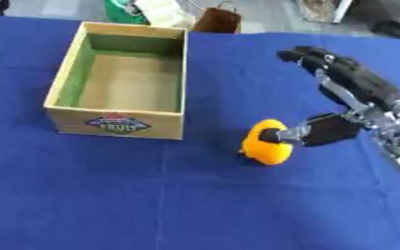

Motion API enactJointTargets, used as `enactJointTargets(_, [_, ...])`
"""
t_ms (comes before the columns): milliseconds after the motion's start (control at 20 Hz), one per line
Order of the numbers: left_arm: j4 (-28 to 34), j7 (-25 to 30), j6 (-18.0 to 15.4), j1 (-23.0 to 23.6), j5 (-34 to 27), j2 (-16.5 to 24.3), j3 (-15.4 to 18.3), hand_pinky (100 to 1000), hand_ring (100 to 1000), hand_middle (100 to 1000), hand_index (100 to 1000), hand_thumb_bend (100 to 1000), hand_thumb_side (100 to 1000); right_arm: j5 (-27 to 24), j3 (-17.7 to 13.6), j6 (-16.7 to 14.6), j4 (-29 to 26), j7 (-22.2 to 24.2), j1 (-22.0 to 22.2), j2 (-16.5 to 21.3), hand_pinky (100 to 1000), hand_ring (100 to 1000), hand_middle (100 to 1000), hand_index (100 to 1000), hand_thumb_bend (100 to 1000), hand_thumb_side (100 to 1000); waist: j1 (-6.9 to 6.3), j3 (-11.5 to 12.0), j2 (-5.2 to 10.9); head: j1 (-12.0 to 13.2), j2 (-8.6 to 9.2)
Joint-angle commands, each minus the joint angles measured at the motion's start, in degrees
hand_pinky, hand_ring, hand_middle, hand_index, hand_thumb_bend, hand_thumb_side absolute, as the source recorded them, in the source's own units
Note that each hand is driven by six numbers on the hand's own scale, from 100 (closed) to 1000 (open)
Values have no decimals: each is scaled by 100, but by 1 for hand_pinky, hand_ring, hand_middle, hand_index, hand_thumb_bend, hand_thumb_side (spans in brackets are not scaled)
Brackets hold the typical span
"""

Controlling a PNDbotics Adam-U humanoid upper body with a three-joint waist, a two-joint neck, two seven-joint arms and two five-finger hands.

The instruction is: Pick up objects on the table and place them in the box.

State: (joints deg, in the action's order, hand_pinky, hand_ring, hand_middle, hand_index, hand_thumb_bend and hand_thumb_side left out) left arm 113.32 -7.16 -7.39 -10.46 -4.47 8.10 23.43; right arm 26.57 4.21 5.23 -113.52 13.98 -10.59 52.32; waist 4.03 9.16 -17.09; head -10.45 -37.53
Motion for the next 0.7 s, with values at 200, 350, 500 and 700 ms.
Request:
enactJointTargets(200, [127, 42, 5, -17, -22, 128, -3, 463, 351, 457, 538, 100, 783, 29, 82, 211, -107, 346, -133, 257, 948, 1000, 885, 1000, 715, 655, 2, 22, 114, -36, 87])
enactJointTargets(350, [127, 51, 10, -19, -22, 124, -5, 463, 351, 457, 538, 100, 784, 56, 189, 359, -107, 483, -143, 240, 943, 1000, 879, 1000, 708, 635, 11, 36, 112, -36, 87])
enactJointTargets(500, [127, 60, 12, -23, -23, 121, -8, 465, 351, 457, 538, 100, 784, 182, 281, 519, -107, 564, -173, 227, 932, 1000, 875, 1000, 702, 631, 19, 43, 111, -40, 88])
enactJointTargets(700, [127, 82, 13, -32, -23, 116, -11, 466, 352, 458, 538, 100, 787, 381, 459, 698, -107, 778, -140, 229, 921, 1000, 872, 1000, 697, 605, 29, 68, 100, -53, 87])
